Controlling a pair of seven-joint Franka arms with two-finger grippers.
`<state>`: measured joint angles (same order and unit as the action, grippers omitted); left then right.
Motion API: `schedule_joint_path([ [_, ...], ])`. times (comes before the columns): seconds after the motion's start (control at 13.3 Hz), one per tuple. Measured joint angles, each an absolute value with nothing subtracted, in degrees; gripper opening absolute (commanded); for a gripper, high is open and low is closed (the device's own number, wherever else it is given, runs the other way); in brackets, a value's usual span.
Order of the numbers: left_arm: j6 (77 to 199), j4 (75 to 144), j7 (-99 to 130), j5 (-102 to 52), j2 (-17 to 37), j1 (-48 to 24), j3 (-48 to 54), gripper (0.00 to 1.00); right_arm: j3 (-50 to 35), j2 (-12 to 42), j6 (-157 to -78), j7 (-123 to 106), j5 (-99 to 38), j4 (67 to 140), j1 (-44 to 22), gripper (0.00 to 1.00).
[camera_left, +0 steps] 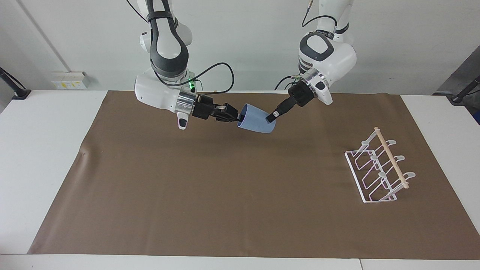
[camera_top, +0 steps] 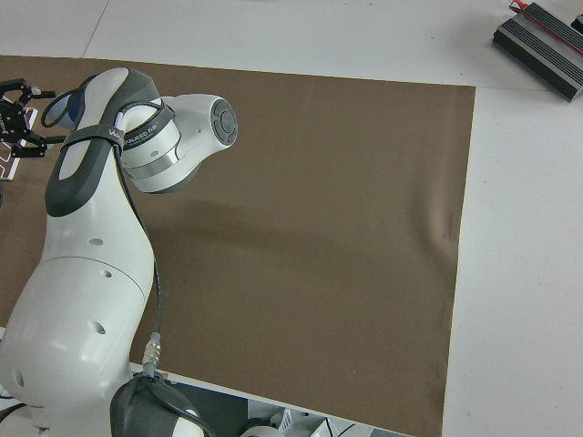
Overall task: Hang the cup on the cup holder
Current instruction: 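Close the left gripper on the cup's base while the right holds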
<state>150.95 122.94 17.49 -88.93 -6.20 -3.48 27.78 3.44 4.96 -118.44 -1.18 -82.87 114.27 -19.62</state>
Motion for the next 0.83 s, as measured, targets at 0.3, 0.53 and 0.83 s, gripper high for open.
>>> schedule_joint_path([
  [0.3, 153.2, 122.4, 19.3, -89.1, -6.2, -3.5, 28.9, 0.81, 3.5, 4.9, -118.4, -1.2, -82.4, 114.7, -19.6, 0.0],
  [0.53, 157.1, 121.6, 21.9, -89.1, -5.1, -3.5, 30.5, 0.95, 3.4, 4.9, -118.4, -1.2, -81.9, 114.6, -19.7, 0.0],
  [0.83, 162.4, 120.3, 24.6, -89.1, -2.4, -3.5, 33.6, 0.76, 3.3, 4.5, -117.2, -1.2, -80.6, 114.6, -19.9, 0.0],
])
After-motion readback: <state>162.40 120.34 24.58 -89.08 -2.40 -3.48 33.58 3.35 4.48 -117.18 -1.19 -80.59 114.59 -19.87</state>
